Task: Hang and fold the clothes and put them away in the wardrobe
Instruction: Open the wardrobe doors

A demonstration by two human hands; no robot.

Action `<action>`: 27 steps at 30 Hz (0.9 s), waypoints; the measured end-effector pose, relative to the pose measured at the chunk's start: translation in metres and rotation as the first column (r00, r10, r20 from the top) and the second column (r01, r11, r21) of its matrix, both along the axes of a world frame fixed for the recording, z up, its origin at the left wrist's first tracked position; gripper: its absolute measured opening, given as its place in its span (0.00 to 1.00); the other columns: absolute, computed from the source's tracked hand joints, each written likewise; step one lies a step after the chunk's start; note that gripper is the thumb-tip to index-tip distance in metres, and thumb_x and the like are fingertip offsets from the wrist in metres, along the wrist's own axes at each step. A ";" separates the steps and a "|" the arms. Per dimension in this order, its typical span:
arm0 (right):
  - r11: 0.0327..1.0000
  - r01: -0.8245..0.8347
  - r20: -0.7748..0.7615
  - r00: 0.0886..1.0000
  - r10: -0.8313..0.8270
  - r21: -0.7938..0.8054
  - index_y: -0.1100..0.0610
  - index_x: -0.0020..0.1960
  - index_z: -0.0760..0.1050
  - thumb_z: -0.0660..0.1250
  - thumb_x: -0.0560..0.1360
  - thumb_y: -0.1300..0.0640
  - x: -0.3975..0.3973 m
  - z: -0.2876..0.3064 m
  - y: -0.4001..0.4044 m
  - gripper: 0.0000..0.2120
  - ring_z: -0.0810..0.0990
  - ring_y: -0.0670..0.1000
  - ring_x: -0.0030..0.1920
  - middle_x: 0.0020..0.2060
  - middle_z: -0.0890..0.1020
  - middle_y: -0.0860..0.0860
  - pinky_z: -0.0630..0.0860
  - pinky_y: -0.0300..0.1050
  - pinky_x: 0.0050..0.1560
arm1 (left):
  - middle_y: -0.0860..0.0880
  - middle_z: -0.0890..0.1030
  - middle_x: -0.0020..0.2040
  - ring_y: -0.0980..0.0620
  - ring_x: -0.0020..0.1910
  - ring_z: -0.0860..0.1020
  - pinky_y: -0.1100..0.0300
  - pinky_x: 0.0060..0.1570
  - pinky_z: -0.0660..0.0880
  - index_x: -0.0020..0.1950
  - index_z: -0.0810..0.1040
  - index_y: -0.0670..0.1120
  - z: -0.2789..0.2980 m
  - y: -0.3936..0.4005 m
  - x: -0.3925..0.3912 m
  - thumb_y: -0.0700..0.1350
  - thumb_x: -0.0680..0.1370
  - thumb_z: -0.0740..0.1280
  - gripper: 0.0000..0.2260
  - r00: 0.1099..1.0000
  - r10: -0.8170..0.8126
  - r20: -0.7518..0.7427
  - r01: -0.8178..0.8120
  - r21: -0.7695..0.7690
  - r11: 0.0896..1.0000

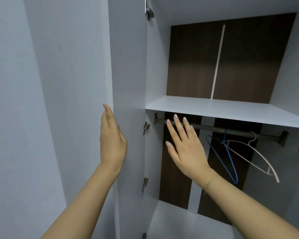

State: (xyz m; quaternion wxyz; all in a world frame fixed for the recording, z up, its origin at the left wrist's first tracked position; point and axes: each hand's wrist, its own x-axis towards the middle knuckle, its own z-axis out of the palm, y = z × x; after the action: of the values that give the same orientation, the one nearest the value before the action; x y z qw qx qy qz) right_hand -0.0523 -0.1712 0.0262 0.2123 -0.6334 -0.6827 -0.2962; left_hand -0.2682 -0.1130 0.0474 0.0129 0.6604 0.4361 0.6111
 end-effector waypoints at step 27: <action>0.903 -0.388 -0.247 0.908 0.339 -0.187 0.47 0.79 0.36 0.36 0.81 0.36 0.078 -0.099 -0.126 0.31 0.39 0.49 0.78 0.79 0.42 0.49 0.43 0.56 0.77 | 0.48 0.41 0.80 0.49 0.79 0.41 0.38 0.75 0.45 0.80 0.46 0.53 -0.131 -0.213 0.092 0.58 0.82 0.50 0.29 0.757 0.366 -0.542 -0.508 -0.135 0.851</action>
State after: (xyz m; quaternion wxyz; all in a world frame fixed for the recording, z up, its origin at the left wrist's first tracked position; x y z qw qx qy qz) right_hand 0.0254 -0.2968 -0.0724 0.2591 -0.5421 -0.7928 -0.1016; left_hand -0.1762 -0.3257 -0.0840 -0.1530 0.6646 0.6478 0.3394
